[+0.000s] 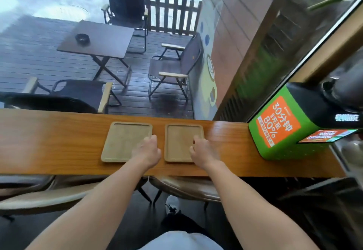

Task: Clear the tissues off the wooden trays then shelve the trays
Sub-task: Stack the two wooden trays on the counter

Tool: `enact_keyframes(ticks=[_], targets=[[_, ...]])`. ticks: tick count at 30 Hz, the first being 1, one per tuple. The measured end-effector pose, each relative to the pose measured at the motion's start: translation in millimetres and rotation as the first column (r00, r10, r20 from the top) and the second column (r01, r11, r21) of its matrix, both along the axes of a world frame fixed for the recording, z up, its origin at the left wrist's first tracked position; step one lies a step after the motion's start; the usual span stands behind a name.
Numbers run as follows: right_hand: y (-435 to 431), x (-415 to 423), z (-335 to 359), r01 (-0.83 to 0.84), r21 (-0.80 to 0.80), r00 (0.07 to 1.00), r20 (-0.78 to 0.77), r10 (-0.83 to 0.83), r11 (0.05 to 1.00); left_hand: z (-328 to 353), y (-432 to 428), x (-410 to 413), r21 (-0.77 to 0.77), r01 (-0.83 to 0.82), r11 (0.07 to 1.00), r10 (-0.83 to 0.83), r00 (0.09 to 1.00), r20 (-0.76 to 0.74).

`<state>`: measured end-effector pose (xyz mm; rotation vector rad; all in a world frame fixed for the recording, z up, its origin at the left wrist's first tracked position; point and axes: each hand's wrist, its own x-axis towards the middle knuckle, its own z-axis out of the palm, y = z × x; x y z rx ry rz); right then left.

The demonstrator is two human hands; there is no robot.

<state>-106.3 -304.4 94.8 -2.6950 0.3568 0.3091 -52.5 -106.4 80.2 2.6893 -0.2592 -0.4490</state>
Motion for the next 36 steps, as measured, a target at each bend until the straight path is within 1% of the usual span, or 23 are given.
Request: enact_keyframes(ticks=[3, 7, 10, 14, 20, 24, 26, 27, 29, 31, 33, 36], targets=[[-24, 20, -14, -0.007, -0.022, 0.999, -0.052, 0.006, 1.000, -9, -19, 17, 0.039, 0.018, 0.999, -0.017, 1.000, -0.019], [-47, 41, -28, -0.013, -0.001, 0.995, -0.101, 0.013, 1.000, -18, -43, 38, 0.084, 0.012, 0.996, -0.006, 0.997, -0.077], [-63, 52, -42, -0.038, 0.004, 0.989, -0.142, 0.038, 0.999, -28, -58, 51, 0.098, -0.008, 0.995, 0.020, 0.993, -0.119], [-76, 65, -60, -0.083, -0.036, 0.974, -0.215, 0.074, 0.996, -46, -67, 58, 0.100, 0.003, 0.995, 0.017, 0.980, -0.196], [-73, 77, -79, -0.040, 0.005, 0.970, -0.239, 0.040, 0.999, -70, -66, 64, 0.123, 0.068, 0.990, -0.032, 0.962, -0.273], [-75, 83, -91, -0.030, 0.018, 0.969, -0.244, 0.033, 0.999, -77, -64, 70, 0.113, 0.028, 0.993, 0.006, 0.958, -0.286], [-79, 83, -98, 0.024, 0.015, 0.964, -0.264, -0.019, 1.000, -83, -64, 71, 0.120, -0.022, 0.993, 0.057, 0.952, -0.299], [-81, 82, -103, 0.080, 0.022, 0.957, -0.281, -0.070, 0.997, -86, -64, 70, 0.118, -0.056, 0.991, 0.091, 0.945, -0.313], [-82, 80, -112, 0.252, 0.067, 0.919, -0.327, -0.218, 0.965, -94, -66, 69, 0.093, -0.140, 0.986, 0.164, 0.924, -0.345], [-78, 77, -120, 0.439, 0.145, 0.842, -0.410, -0.350, 0.887, -102, -70, 67, 0.060, -0.238, 0.969, 0.242, 0.886, -0.397], [-71, 73, -127, 0.531, 0.175, 0.773, -0.500, -0.390, 0.829, -109, -74, 65, 0.020, -0.351, 0.936, 0.321, 0.828, -0.460], [-65, 77, -132, 0.592, 0.169, 0.716, -0.559, -0.418, 0.788, -115, -74, 67, -0.031, -0.507, 0.862, 0.412, 0.733, -0.541]])
